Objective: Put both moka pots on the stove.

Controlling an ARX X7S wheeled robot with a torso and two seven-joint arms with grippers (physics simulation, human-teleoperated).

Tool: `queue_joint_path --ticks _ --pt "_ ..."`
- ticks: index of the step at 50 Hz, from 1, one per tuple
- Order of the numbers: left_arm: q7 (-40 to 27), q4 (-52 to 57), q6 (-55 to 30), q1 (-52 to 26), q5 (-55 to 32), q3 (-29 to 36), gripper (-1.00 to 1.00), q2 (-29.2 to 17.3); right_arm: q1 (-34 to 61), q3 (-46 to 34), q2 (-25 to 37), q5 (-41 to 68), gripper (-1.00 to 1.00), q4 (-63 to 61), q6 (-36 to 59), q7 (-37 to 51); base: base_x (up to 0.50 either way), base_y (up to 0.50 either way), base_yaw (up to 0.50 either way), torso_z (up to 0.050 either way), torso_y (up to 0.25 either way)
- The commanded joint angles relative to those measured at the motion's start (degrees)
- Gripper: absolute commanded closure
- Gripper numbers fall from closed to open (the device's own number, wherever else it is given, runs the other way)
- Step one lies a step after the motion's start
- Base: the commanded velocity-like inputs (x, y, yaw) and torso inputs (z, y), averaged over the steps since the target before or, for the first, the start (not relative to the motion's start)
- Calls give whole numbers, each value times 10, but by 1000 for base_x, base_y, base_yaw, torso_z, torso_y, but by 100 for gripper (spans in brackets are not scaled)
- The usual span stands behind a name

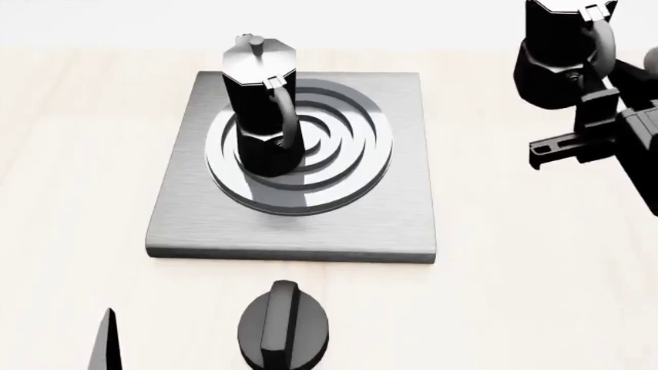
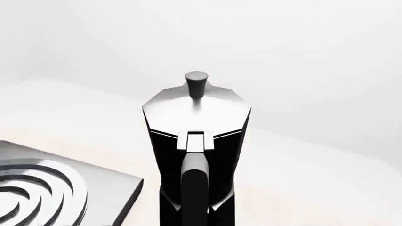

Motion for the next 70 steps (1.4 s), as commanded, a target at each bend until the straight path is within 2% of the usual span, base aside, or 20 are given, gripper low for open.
queue_joint_path --ticks 1,8,26,49,70 --pt "-3 4 -1 1 -1 -1 -100 -2 8 35 -1 -2 100 -26 -16 -40 0 0 0 0 0" --pt "-2 3 0 1 -1 0 -100 -3 2 51 1 31 100 -44 -18 -71 0 0 0 0 1" --pt "-3 -1 3 0 -3 1 -100 -3 1 52 -34 39 100 -24 -5 -113 0 0 0 0 1" --pt "-5 0 5 0 -8 -2 -100 -7 9 49 -133 34 100 75 16 -149 0 0 0 0 1" --pt "-8 3 7 2 -11 -3 -100 -10 -17 53 -205 27 100 149 -7 -176 0 0 0 0 1"
